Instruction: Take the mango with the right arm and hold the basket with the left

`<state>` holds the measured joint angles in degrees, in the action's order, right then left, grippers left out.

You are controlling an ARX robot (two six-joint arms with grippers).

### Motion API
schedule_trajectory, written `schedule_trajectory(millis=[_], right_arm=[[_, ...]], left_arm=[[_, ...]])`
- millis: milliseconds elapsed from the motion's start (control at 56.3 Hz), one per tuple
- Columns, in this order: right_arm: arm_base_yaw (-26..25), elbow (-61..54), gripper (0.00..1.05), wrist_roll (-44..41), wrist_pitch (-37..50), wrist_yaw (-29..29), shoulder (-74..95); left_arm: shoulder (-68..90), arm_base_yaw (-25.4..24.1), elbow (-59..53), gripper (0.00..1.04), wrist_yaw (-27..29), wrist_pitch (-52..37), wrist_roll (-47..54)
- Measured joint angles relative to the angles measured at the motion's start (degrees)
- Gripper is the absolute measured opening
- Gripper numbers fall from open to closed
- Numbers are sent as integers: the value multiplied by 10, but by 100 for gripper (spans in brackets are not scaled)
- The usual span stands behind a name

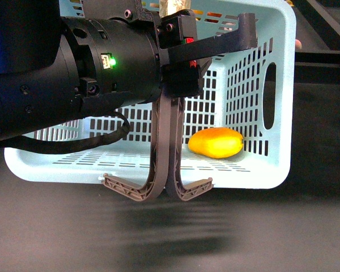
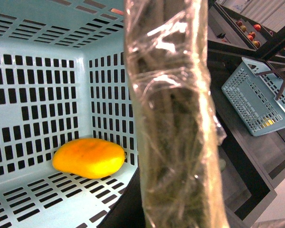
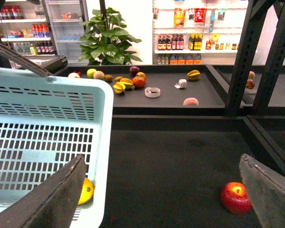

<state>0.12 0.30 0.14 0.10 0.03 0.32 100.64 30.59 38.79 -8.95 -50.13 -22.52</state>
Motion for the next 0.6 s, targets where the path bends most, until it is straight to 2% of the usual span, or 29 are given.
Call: schedule_trajectory(millis=[53, 142, 267, 444, 604], right_arm=[[0, 0, 97, 0, 0, 0, 0], [0, 0, 97, 0, 0, 0, 0], [0, 0, 97, 0, 0, -1, 0], [0, 0, 97, 0, 0, -1, -1], [0, 0, 97, 0, 0, -1, -1]], left_arm=[[0, 1, 0, 8, 9, -3, 5], [19, 5, 0, 8, 75, -47, 54], [33, -6, 41, 8, 134, -33, 95], [55, -44, 121, 8, 217, 41, 17], [92, -84, 184, 8, 291, 121, -117]])
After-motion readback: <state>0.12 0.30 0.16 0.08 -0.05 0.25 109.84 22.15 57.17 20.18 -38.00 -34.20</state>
